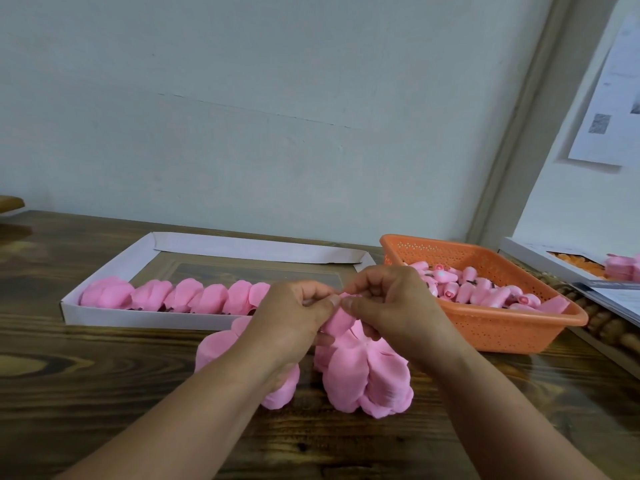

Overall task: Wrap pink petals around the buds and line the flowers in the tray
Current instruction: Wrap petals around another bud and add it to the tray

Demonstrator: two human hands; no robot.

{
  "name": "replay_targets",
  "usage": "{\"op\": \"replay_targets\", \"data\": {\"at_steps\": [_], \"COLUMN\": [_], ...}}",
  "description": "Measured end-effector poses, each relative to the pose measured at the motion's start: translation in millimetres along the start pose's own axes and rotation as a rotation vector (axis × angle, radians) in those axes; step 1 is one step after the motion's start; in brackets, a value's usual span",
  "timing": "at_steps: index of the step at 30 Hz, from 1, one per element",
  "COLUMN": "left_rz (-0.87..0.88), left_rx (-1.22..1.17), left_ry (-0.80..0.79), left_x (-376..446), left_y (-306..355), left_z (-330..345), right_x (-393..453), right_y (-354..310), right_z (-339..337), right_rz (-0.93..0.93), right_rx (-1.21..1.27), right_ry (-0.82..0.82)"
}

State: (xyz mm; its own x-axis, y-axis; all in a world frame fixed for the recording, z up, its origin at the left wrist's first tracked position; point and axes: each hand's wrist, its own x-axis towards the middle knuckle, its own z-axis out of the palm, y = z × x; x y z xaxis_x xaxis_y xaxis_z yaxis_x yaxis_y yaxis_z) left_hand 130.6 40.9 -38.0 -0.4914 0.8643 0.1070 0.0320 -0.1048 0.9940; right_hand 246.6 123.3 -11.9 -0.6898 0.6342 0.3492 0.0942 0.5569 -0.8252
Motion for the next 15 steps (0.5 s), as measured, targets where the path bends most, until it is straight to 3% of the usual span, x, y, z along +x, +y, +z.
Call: {"op": "replay_targets", "data": {"at_steps": [10, 15], "left_rz": [0.009, 0.121], "left_rx": [0.060, 0.481], "left_ry": [0.034, 0.036], "left_x": [14.8, 26.1], "left_y": [-3.6, -14.4], "left_z": [-2.4, -9.1], "right_x": [0.1, -0.6], "right_y": [12.8, 35.5], "right_z": [-13.9, -37.2], "right_rz": [0.050, 0.033], "right_rx": [-0.041, -0.137], "right_ry": [0.172, 0.483]}}
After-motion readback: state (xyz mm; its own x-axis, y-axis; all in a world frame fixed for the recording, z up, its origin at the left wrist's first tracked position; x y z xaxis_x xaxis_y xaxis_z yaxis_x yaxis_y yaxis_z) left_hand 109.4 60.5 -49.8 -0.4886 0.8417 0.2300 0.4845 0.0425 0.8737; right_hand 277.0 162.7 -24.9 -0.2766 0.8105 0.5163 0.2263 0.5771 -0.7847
